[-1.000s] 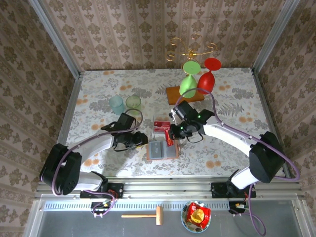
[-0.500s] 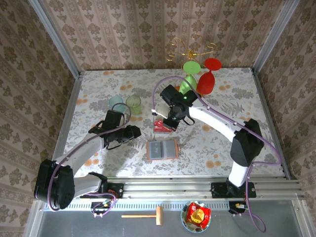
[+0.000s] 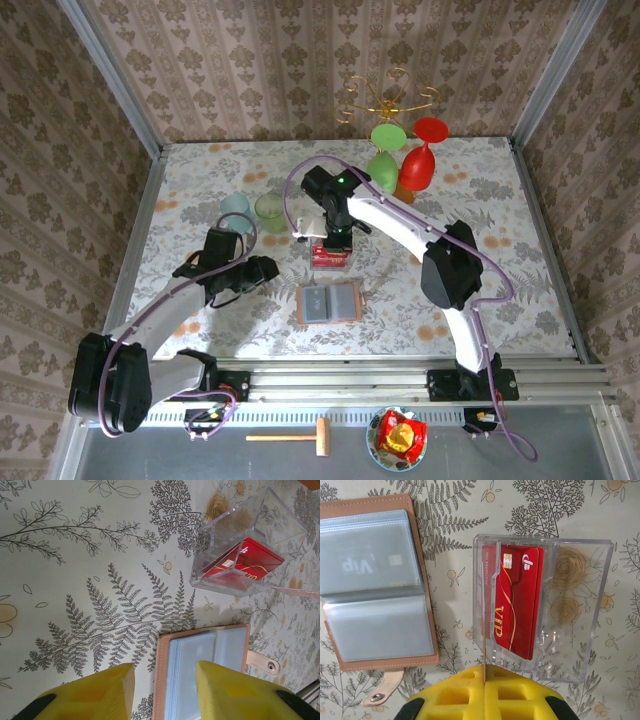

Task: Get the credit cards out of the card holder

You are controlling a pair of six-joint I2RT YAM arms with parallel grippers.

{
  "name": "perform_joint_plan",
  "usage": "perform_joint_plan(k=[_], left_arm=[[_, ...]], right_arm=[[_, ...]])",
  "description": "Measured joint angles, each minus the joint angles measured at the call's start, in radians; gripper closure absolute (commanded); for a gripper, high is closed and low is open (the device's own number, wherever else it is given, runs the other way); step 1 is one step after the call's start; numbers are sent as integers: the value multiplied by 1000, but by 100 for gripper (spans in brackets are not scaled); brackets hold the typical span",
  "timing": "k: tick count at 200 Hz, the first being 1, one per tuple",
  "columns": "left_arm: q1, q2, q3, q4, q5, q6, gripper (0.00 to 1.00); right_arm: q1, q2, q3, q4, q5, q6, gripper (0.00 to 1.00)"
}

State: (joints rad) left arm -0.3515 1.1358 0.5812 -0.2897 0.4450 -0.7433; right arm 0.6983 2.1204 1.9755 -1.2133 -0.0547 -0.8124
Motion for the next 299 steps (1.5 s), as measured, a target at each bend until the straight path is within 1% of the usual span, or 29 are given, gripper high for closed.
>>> perform_joint_plan(k=[58,152,191,204,216,232,280,299], left_arm=[[5,50,-1,34,19,-12,63],[6,54,0,50,27,-20,63],[6,58,-1,52,31,-20,63],[6,60,0,51,31,-20,63],[6,60,0,51,33,-20,63],[6,60,0,51,34,-20,62],[-5,66,0,51,46,-20,63],[-26,90,0,52,49,-20,63]], right_arm=[[-18,82,73,-40,7,-42,100],[-21,160,172,-90,5,-50,100],[-21,201,201,-112,-18,-50,100],[-19,212,205,-114,-27,-49,96],[-19,218,208,-117,-28,-47,86],[-19,219,212,-116,-27,-45,83],[-20,214,218,-88,-14,-13,80],[-20,177,194,-49,0,17,80]])
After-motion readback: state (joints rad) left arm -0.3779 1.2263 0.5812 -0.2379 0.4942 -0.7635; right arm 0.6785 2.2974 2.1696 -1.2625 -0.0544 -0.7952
